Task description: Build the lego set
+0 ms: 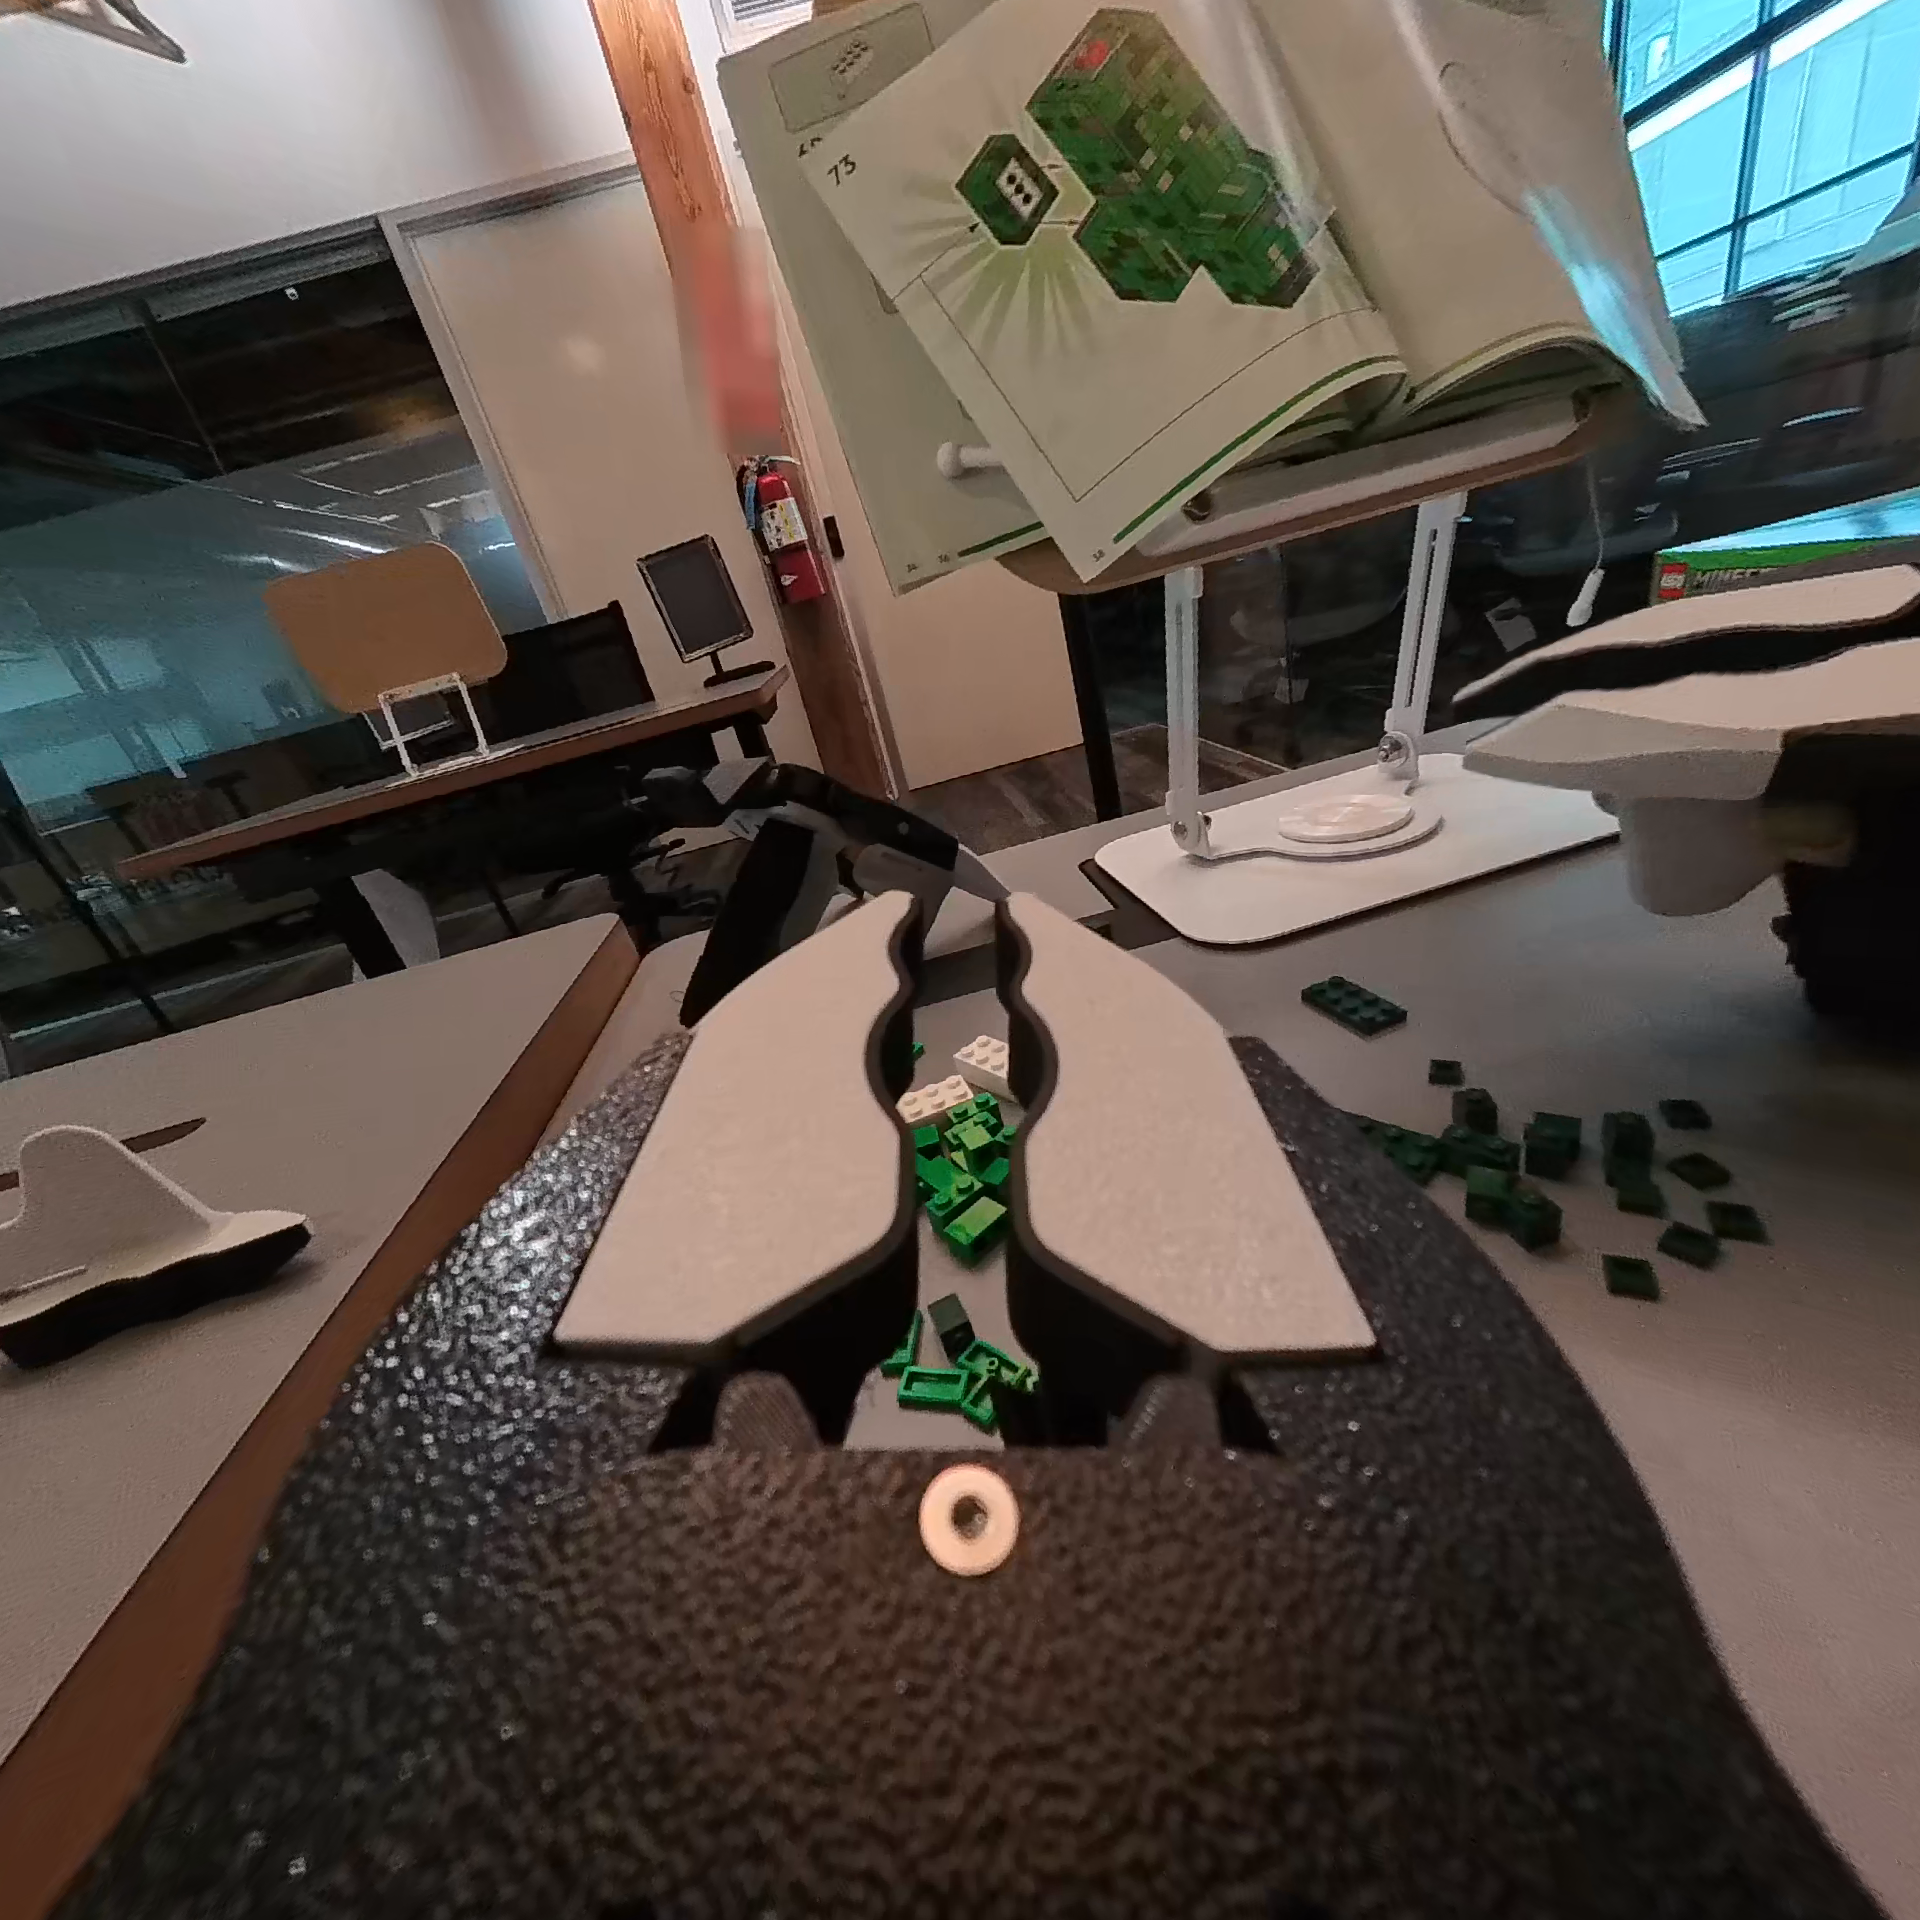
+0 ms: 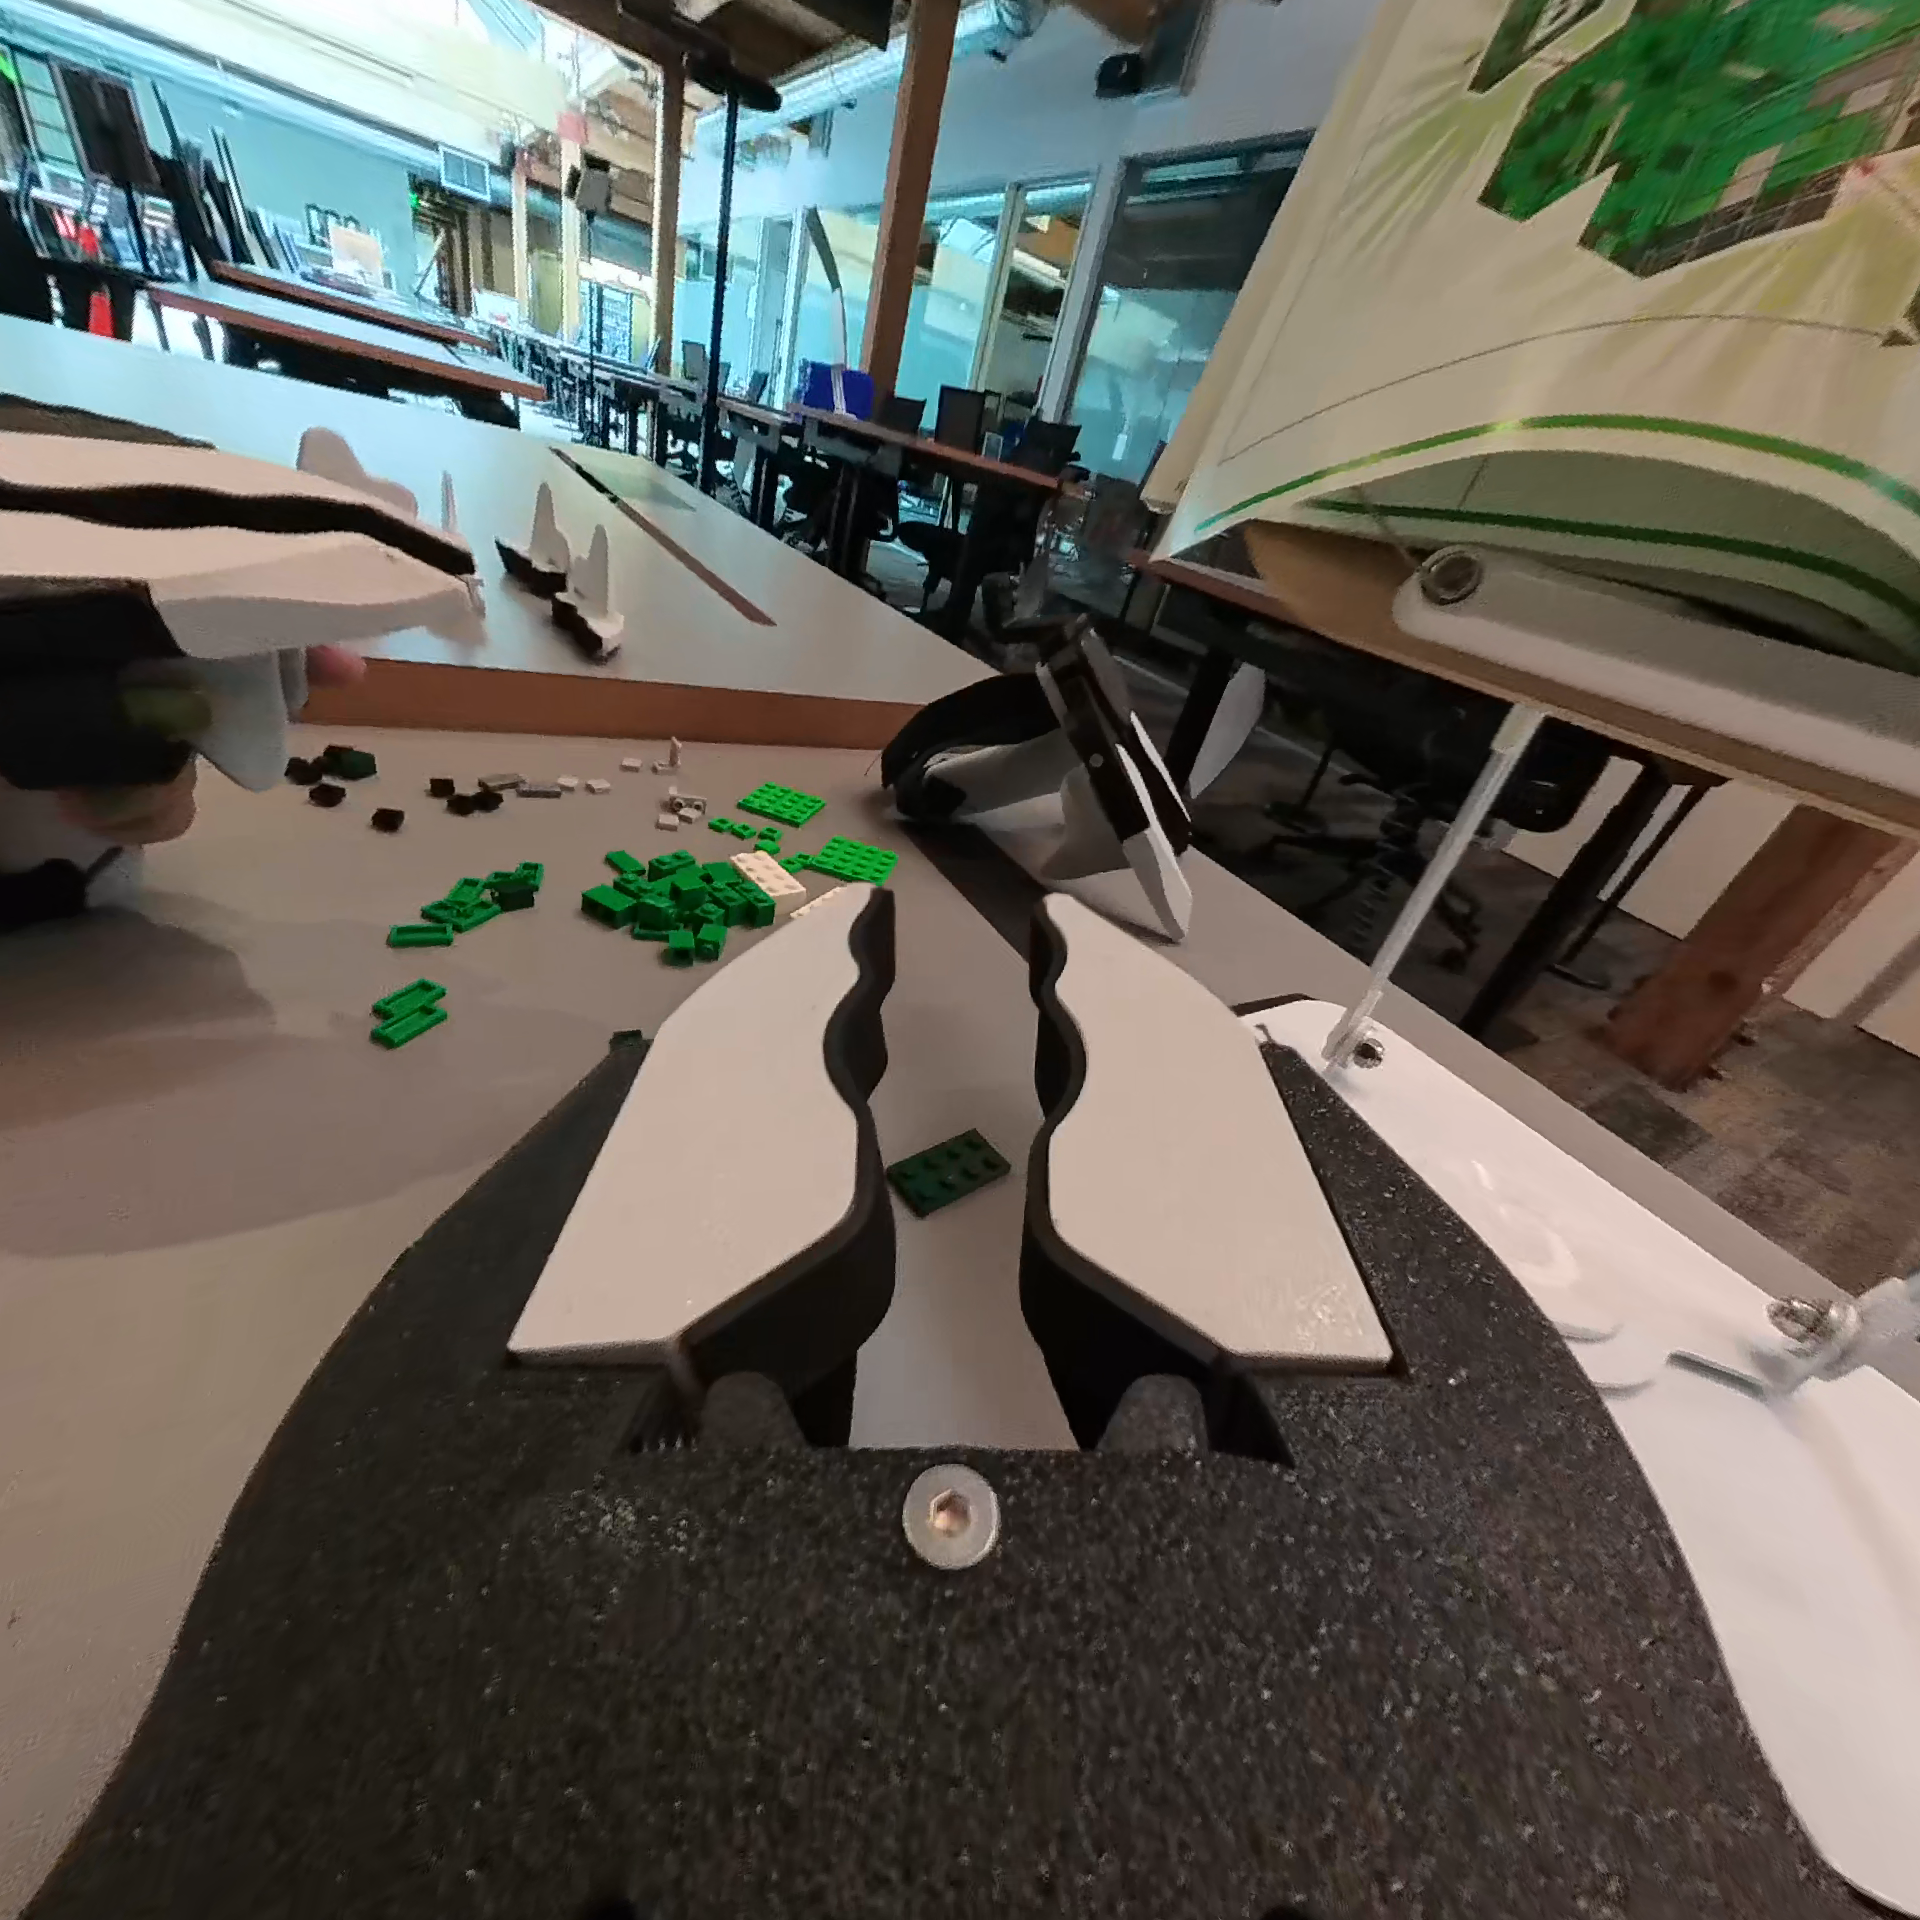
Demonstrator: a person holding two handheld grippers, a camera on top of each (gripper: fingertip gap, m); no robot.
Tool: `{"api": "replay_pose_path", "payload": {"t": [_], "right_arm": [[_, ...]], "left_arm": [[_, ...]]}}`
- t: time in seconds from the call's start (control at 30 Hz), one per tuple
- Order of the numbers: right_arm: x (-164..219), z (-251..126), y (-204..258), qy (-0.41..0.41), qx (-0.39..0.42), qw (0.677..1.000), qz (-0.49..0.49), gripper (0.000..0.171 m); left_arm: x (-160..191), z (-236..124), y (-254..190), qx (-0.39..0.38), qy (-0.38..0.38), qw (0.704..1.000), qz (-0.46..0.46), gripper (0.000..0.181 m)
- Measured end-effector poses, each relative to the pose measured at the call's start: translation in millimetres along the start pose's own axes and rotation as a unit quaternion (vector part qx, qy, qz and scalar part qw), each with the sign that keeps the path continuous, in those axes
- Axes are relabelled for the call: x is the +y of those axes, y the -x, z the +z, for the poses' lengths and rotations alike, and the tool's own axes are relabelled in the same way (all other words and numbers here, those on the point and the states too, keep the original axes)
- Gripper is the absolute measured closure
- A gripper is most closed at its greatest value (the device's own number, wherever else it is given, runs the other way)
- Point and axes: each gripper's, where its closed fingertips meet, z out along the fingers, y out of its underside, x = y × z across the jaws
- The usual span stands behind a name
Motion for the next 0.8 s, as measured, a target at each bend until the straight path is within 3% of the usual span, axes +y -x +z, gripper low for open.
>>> {"api": "replay_pose_path", "payload": {"t": [0.8], "right_arm": [[1.4, 2.7, 5.8, 0.006, 0.002, 0.999, -0.043, 0.148]], "left_arm": [[-1.5, 2.1, -5.9, 0.007, 0.000, 1.000, -0.002, 0.169]]}}
